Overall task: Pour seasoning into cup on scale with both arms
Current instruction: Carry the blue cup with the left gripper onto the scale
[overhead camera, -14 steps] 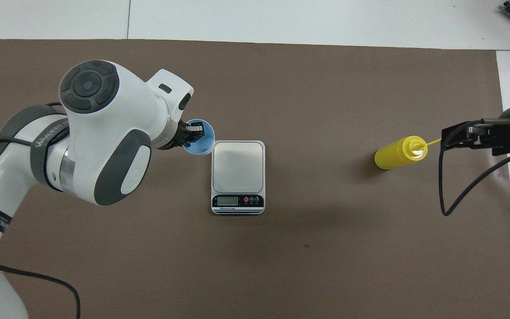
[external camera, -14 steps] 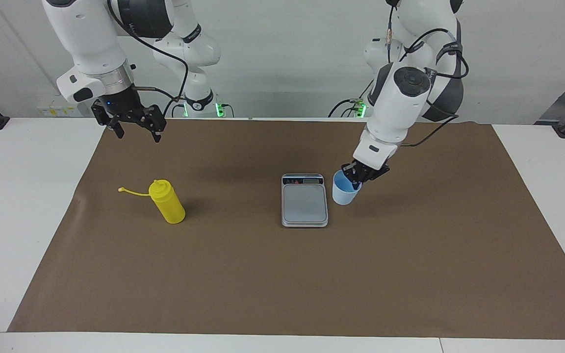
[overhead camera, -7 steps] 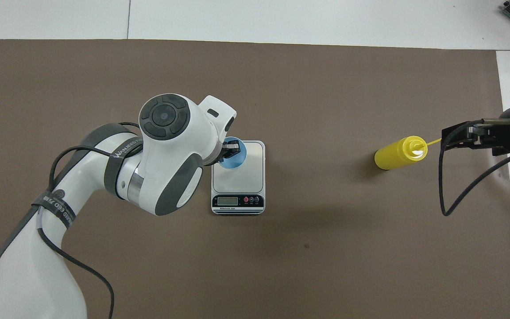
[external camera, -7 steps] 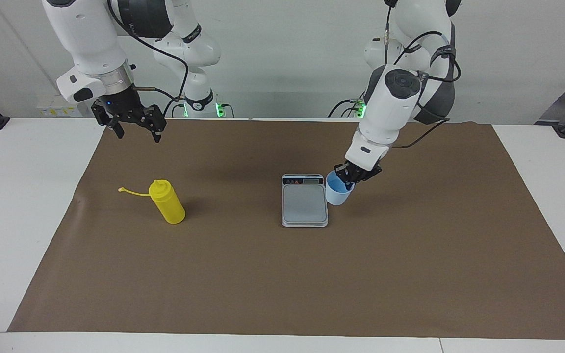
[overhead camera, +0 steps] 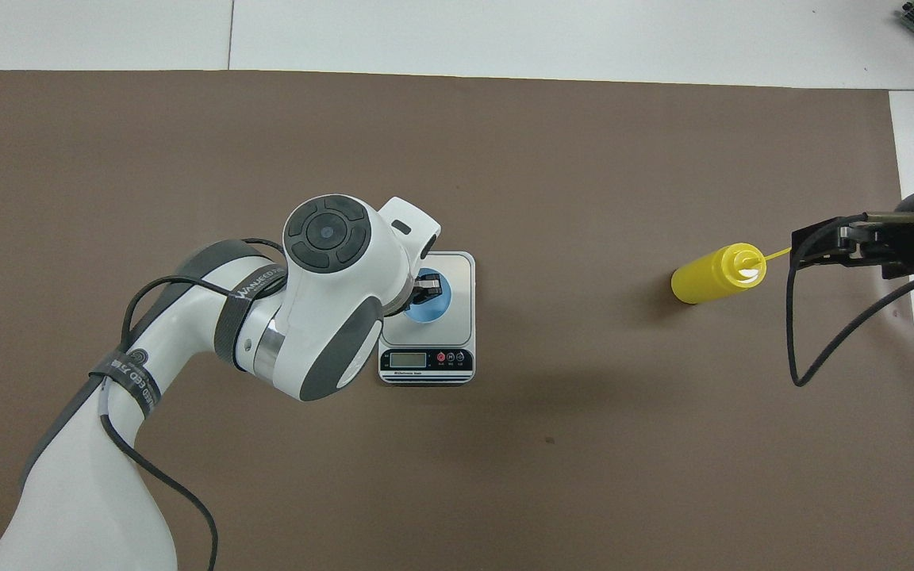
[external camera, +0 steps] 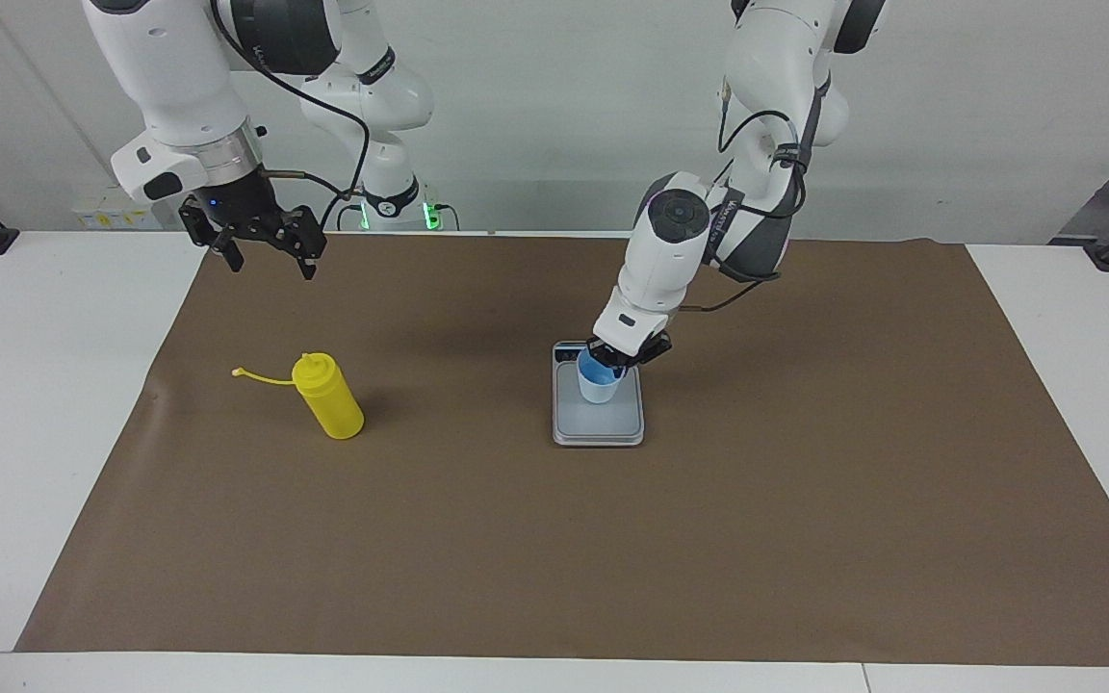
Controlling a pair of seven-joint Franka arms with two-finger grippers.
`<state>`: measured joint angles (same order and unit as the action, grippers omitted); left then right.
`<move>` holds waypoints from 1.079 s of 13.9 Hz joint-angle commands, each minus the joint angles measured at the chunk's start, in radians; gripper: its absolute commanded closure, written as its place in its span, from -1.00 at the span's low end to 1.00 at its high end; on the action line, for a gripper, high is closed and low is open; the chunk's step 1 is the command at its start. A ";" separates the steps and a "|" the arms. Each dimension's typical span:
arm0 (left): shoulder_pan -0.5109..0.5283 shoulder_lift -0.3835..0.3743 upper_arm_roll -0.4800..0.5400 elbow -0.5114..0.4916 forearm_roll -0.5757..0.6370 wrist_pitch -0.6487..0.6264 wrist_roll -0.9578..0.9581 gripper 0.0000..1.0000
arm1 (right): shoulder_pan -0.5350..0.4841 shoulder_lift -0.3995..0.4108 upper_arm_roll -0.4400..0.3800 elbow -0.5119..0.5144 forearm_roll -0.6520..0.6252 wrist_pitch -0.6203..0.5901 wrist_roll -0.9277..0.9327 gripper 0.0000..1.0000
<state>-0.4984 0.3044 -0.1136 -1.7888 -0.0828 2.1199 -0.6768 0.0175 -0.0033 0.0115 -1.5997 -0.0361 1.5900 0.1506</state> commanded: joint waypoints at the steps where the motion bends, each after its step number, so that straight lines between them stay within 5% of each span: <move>1: -0.015 -0.018 0.017 -0.030 -0.008 0.037 -0.013 1.00 | -0.013 -0.024 0.005 -0.029 -0.004 0.013 -0.006 -1.00; 6: -0.020 -0.019 0.017 -0.046 -0.008 0.055 -0.012 1.00 | -0.010 -0.024 0.007 -0.029 -0.004 0.011 -0.006 -1.00; 7: -0.020 -0.018 0.017 -0.046 -0.008 0.060 -0.012 0.56 | -0.010 -0.023 0.005 -0.028 -0.004 0.011 -0.006 -1.00; 9: -0.020 -0.019 0.017 -0.053 -0.005 0.061 -0.003 -0.99 | -0.011 -0.024 0.005 -0.029 -0.004 0.011 -0.006 -1.00; 15: 0.049 -0.068 0.023 -0.009 0.053 -0.026 0.008 -1.00 | -0.013 -0.023 0.005 -0.029 -0.004 0.021 -0.006 -1.00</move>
<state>-0.4947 0.2893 -0.0916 -1.8038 -0.0713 2.1436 -0.6763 0.0177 -0.0033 0.0115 -1.5998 -0.0361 1.5900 0.1506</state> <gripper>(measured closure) 0.159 0.000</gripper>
